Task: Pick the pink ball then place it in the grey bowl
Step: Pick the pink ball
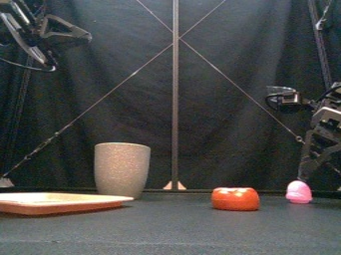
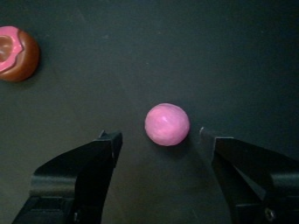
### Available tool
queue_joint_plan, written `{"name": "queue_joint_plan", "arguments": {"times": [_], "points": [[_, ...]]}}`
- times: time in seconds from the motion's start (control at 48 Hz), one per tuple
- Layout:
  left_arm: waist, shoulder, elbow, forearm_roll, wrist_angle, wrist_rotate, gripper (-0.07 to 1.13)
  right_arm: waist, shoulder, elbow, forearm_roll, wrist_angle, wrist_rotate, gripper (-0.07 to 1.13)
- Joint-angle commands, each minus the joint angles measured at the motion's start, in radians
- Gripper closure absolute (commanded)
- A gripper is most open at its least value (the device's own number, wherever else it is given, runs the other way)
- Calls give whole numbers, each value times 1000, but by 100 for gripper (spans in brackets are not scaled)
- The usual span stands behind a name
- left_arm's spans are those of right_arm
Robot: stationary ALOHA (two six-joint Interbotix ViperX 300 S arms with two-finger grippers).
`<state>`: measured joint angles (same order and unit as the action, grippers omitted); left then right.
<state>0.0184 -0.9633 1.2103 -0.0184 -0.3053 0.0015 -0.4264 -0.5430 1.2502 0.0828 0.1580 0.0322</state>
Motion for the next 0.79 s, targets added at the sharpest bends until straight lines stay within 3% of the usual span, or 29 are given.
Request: {"name": "queue_joint_plan", "arguments": {"times": [0.021,0.583,0.792], "points": [[3,5,-14,-2,-8,0,100,-23,11,-21,-9,-2,-2,4],[11,5,-5,-2,-8,0,100,-40,129,-66,-20,-21,-2,5],[21,5,-3,-2,-8,0,100,-31,186,-86,-14,-21,0,10]]}}
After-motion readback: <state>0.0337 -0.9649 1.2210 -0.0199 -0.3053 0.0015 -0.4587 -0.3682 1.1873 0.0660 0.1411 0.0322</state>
